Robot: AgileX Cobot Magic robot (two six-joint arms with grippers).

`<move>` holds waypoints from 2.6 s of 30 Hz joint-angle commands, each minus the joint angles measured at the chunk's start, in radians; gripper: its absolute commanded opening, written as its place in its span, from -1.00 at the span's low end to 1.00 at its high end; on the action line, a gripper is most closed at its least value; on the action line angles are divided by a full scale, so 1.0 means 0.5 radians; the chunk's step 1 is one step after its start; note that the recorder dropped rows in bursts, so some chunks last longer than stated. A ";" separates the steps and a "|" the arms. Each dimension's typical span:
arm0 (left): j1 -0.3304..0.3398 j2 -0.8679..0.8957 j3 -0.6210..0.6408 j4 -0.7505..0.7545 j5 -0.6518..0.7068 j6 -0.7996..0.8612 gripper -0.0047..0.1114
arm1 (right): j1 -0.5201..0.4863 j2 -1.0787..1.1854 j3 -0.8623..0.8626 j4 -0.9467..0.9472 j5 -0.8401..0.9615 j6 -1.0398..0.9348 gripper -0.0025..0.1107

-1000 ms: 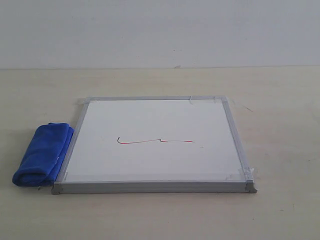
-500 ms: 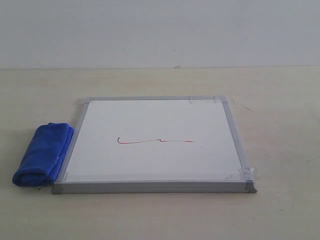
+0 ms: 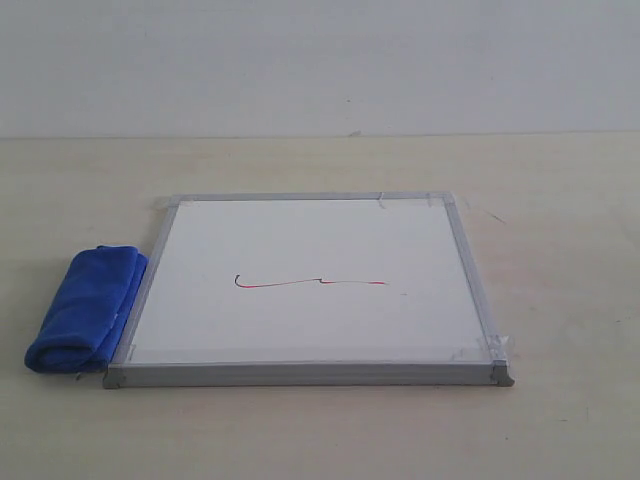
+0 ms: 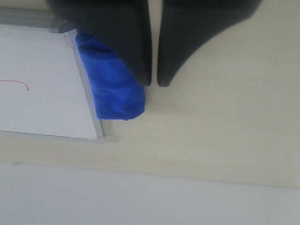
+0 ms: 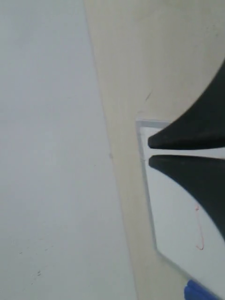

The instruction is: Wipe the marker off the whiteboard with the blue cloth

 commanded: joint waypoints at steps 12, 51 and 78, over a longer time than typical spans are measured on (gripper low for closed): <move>0.003 -0.008 -0.007 -0.014 -0.025 0.004 -0.84 | -0.013 -0.008 -0.210 0.108 -0.060 0.108 -0.93; 0.003 -0.008 -0.007 -0.014 -0.025 0.004 -0.84 | -0.013 0.613 -1.147 0.214 0.021 -0.242 -0.93; 0.003 -0.008 -0.007 -0.014 -0.025 0.004 -0.84 | -0.013 0.414 -0.834 0.313 0.280 -0.215 -0.93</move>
